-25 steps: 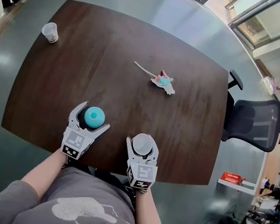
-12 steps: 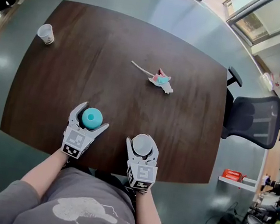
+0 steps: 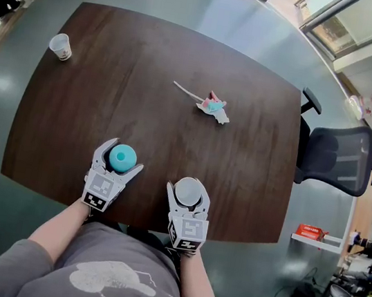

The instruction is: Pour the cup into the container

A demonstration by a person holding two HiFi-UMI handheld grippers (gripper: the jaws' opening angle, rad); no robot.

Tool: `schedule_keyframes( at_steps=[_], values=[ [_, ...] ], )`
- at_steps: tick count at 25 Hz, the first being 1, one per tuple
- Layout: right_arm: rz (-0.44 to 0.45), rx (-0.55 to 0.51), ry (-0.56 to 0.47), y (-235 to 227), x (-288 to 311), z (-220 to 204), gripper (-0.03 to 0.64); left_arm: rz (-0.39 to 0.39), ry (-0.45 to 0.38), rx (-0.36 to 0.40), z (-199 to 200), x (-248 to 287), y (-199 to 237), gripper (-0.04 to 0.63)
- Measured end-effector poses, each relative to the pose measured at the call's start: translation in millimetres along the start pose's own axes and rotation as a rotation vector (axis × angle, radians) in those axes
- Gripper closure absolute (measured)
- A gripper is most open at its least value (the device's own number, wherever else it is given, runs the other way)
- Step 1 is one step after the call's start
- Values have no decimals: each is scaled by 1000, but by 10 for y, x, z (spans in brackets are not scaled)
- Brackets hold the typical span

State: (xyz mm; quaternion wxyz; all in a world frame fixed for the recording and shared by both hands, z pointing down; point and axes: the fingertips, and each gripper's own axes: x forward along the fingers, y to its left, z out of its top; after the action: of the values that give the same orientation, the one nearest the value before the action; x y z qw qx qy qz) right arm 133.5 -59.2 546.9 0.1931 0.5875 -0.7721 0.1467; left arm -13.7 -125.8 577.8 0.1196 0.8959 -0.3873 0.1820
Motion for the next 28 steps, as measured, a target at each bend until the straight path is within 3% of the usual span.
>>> schedule_keyframes(
  at_steps=[9, 14, 21, 28],
  values=[
    [37, 8, -9, 62, -7, 100, 314, -13, -18, 18, 131, -63, -47, 163],
    [111, -3, -28, 170, -23, 334, 316, -63, 1, 46, 330, -129, -175, 163],
    [223, -41, -55, 339, -63, 761, 318, -97, -16, -1, 684, -258, -249, 163],
    [307, -99, -40, 434, -201, 1091, 322, -101, -49, 83, 921, -374, -313, 163]
  ],
)
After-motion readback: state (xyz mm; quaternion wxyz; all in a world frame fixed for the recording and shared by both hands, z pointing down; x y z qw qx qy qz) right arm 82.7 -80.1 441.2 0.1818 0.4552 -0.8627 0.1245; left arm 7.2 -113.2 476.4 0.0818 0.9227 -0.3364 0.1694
